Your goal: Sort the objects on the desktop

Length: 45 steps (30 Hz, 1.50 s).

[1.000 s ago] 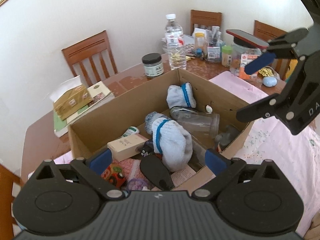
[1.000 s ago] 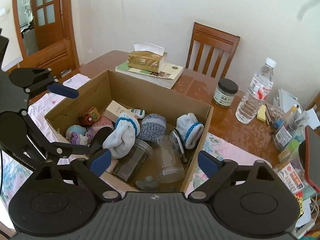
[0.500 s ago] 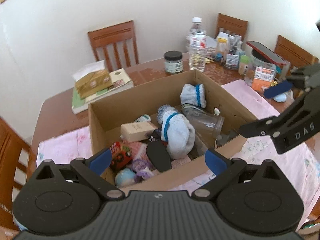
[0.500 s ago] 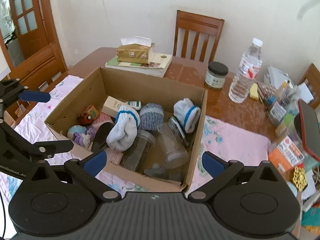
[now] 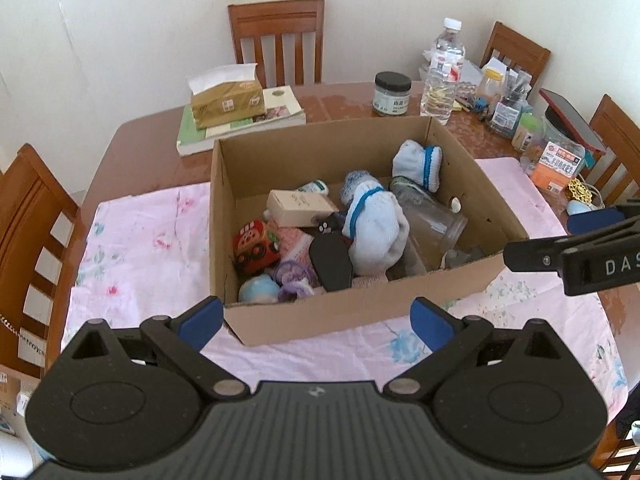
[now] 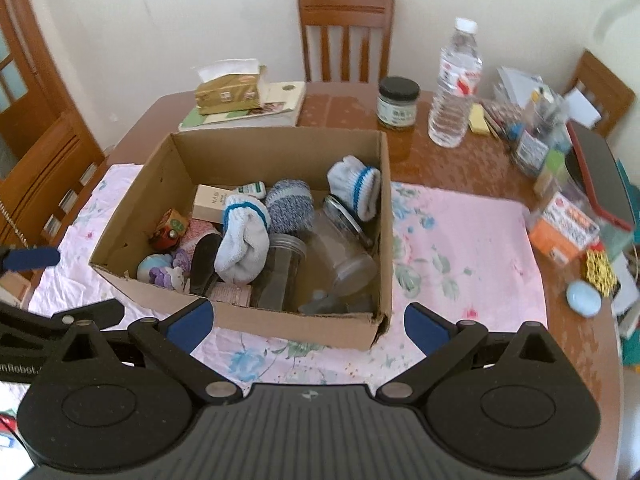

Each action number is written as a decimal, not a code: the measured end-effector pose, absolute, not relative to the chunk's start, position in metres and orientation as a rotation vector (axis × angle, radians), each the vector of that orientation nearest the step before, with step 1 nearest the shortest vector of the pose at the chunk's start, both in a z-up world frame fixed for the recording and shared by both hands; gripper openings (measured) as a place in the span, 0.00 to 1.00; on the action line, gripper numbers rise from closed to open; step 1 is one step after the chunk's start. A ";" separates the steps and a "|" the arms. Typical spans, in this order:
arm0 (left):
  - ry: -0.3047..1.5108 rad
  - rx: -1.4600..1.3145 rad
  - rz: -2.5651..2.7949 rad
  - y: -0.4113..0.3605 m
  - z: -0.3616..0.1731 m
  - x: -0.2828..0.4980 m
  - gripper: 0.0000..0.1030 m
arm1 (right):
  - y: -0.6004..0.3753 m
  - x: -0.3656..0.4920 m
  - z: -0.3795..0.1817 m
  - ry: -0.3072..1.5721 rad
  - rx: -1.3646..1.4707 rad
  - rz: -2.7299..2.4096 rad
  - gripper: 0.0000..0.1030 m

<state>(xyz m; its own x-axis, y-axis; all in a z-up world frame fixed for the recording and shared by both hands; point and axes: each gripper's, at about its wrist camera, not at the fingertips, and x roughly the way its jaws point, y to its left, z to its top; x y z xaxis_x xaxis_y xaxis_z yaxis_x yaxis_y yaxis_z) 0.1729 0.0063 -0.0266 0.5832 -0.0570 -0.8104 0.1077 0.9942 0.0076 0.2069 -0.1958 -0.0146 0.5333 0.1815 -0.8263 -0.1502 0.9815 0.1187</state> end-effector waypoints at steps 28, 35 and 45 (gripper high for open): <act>0.996 0.065 -0.036 0.006 -0.026 0.172 0.97 | -0.182 0.203 -0.014 1.053 0.014 0.208 1.00; 0.992 0.056 -0.038 0.005 -0.023 0.173 0.97 | -0.181 0.203 -0.014 1.059 0.004 0.216 1.00; 0.989 0.048 -0.031 0.006 -0.022 0.175 0.97 | -0.179 0.204 -0.016 1.072 0.001 0.224 1.00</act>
<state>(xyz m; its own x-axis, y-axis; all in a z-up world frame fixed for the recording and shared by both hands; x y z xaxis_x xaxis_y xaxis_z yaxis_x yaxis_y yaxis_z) 0.1750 0.0057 -0.0217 0.5495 -0.0045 -0.8355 0.0485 0.9985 0.0265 0.2036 -0.1785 -0.0155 0.4577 0.1825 -0.8702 -0.1817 0.9772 0.1094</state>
